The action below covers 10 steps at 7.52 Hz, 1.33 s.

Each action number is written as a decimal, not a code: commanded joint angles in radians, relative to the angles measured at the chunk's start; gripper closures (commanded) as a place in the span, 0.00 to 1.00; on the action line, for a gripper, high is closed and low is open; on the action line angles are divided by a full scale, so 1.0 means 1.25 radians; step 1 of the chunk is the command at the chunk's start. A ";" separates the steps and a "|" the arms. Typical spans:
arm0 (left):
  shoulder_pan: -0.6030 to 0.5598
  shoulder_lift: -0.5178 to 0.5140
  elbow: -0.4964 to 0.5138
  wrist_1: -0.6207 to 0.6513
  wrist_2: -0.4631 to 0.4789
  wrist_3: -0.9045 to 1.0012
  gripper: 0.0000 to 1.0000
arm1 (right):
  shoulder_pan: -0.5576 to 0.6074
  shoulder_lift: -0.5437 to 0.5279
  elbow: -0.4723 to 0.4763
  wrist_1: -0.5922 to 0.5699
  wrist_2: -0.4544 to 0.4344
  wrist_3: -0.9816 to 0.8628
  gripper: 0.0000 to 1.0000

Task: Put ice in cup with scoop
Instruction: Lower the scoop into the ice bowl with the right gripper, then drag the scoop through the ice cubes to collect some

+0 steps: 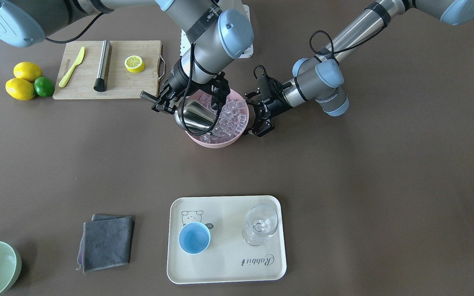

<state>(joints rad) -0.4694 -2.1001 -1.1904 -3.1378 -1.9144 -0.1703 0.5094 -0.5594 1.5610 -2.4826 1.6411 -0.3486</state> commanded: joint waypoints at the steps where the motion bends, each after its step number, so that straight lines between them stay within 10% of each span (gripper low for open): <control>1: 0.000 0.001 0.000 0.001 0.000 0.001 0.02 | -0.020 -0.036 0.027 0.053 0.000 0.066 1.00; 10: 0.005 0.003 0.000 0.001 0.000 0.002 0.02 | -0.026 -0.095 0.067 0.204 0.003 0.181 1.00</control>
<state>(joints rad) -0.4676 -2.0973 -1.1904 -3.1370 -1.9144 -0.1673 0.4771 -0.6680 1.6363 -2.2631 1.6442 -0.1456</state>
